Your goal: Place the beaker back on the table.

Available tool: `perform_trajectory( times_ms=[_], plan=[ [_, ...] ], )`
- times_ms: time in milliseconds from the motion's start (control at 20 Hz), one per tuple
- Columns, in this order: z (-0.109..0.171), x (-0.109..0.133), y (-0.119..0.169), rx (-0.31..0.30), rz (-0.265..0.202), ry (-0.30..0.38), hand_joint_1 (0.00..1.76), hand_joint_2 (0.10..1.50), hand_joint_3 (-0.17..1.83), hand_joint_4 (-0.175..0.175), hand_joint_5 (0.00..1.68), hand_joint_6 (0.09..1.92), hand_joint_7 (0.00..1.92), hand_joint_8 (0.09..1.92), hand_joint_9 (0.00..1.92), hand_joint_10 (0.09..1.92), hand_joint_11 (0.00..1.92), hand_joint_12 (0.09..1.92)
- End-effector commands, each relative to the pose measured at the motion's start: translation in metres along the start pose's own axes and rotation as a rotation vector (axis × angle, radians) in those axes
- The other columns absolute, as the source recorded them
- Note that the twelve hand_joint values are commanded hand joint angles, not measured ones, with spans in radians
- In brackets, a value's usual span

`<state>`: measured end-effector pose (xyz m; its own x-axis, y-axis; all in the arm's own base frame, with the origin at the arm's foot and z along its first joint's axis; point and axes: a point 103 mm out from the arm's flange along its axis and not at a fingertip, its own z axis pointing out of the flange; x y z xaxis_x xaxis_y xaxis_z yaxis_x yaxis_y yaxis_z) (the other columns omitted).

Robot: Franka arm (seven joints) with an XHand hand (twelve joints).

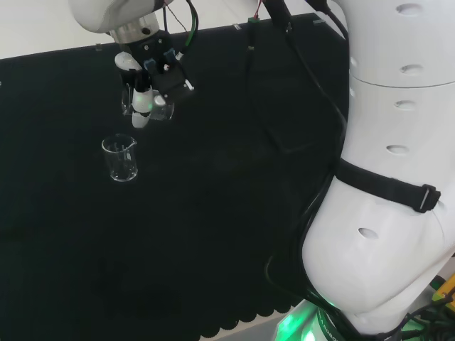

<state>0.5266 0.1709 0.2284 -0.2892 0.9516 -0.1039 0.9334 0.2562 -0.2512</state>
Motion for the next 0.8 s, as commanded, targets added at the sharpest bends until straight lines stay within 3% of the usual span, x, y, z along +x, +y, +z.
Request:
perform_trajectory(
  times_ms=[50, 350, 800],
  plan=[
    [-0.001, -0.006, -0.002, -0.018, 0.006, 0.022, 1.44, 0.60, 0.63, -0.175, 1.39, 0.40, 1.51, 0.36, 1.41, 0.31, 1.27, 0.79],
    [-0.001, -0.012, -0.005, -0.041, 0.013, 0.043, 1.44, 0.60, 0.63, -0.175, 1.39, 0.40, 1.51, 0.36, 1.41, 0.31, 1.28, 0.79],
    [0.003, -0.027, -0.008, -0.084, 0.032, 0.142, 1.44, 0.60, 0.63, -0.175, 1.39, 0.41, 1.51, 0.36, 1.41, 0.31, 1.27, 0.79]
  ],
)
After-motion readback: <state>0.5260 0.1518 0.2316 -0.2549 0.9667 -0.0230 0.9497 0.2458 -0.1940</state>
